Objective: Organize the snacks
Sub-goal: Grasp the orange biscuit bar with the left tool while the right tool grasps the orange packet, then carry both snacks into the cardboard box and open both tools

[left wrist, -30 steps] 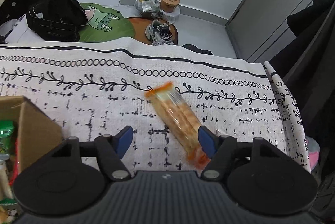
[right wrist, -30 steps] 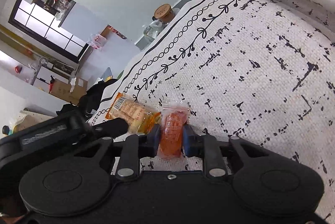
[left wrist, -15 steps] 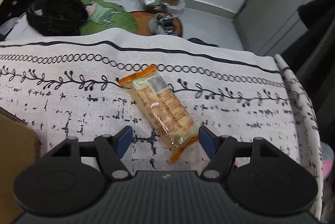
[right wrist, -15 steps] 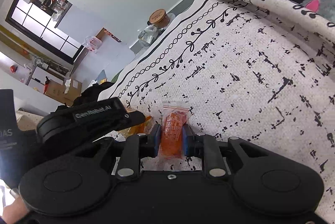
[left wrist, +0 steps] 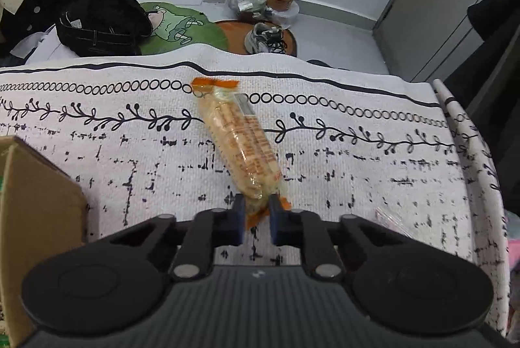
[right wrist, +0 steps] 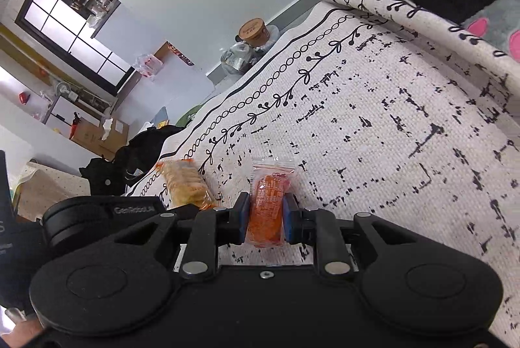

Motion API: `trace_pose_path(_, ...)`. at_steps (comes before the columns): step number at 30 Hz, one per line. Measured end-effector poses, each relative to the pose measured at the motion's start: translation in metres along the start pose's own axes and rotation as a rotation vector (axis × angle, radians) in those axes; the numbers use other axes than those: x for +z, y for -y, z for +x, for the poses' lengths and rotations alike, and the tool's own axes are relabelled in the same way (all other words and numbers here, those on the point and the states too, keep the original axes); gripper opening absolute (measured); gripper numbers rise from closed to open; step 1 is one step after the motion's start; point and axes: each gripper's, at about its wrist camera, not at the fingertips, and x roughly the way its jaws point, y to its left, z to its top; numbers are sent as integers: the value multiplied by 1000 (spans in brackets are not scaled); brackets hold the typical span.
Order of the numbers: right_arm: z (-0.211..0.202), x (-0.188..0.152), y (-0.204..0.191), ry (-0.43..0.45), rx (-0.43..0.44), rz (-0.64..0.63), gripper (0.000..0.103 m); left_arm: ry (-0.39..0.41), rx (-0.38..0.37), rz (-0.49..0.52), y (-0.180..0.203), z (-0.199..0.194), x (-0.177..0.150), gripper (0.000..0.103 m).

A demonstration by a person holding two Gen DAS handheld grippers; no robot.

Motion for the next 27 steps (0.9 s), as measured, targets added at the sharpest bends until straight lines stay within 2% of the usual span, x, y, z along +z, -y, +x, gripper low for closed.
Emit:
trace_pose_path(2, -5, -1, 0, 5, 3, 0, 21, 10, -17, 7, -1, -7, -2, 4)
trace_pose_path(5, -12, -1, 1, 12, 9, 7, 21, 17, -32, 2, -5, -16, -6, 2)
trace_pose_path(18, -13, -5, 2, 4, 9, 1, 21, 33, -74, -16, -18, -40, -15, 1)
trace_pose_path(27, -29, -22, -19, 35, 41, -46, 21, 65, -93, -17, -26, -78, -27, 0)
